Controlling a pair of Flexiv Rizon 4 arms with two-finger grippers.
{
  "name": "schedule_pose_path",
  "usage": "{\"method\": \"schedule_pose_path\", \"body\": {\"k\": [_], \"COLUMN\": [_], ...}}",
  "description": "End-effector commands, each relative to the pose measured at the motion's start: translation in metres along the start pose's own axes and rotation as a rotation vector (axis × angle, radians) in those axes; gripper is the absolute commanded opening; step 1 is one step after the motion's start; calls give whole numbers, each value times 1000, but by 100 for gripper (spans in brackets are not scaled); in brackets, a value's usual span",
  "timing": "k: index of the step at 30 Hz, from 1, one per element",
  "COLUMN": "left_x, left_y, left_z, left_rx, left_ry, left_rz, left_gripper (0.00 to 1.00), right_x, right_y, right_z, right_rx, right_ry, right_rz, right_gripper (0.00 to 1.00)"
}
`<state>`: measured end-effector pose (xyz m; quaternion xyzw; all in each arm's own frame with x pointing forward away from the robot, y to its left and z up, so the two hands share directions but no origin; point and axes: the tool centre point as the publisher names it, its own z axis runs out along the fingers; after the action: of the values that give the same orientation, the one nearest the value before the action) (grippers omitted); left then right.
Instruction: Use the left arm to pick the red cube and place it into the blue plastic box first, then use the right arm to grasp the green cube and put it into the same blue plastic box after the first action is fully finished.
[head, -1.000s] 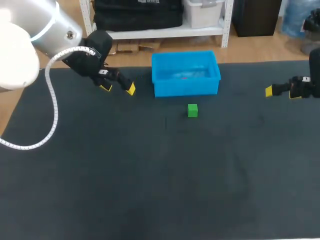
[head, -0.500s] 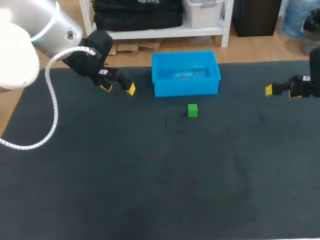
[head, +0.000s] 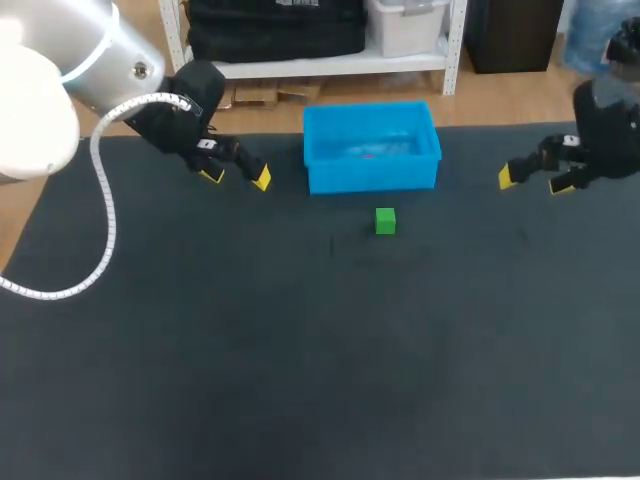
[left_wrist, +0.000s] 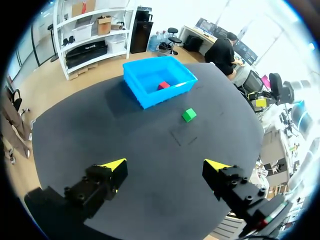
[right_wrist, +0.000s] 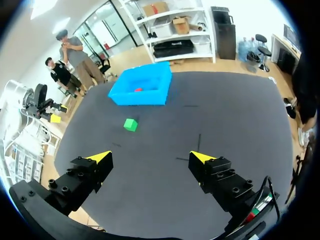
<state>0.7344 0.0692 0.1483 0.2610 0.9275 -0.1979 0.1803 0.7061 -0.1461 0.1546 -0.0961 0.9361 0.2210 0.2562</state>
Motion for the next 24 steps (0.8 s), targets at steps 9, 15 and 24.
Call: {"method": "schedule_pose_path", "body": {"k": [9, 15, 24], "left_x": [0, 0, 0], "left_y": [0, 0, 0], "left_z": [1, 1, 1], "left_rx": [0, 0, 0], "left_ry": [-1, -1, -1], "left_rz": [-1, -1, -1], "left_gripper": [100, 100, 100], "right_x": [-17, -22, -31], "right_y": [16, 27, 44], "right_z": [-3, 3, 11], "right_rx": [125, 129, 155], "right_ry": [96, 111, 148], "right_rz": [-23, -31, -34], "right_gripper": [100, 100, 100]}}
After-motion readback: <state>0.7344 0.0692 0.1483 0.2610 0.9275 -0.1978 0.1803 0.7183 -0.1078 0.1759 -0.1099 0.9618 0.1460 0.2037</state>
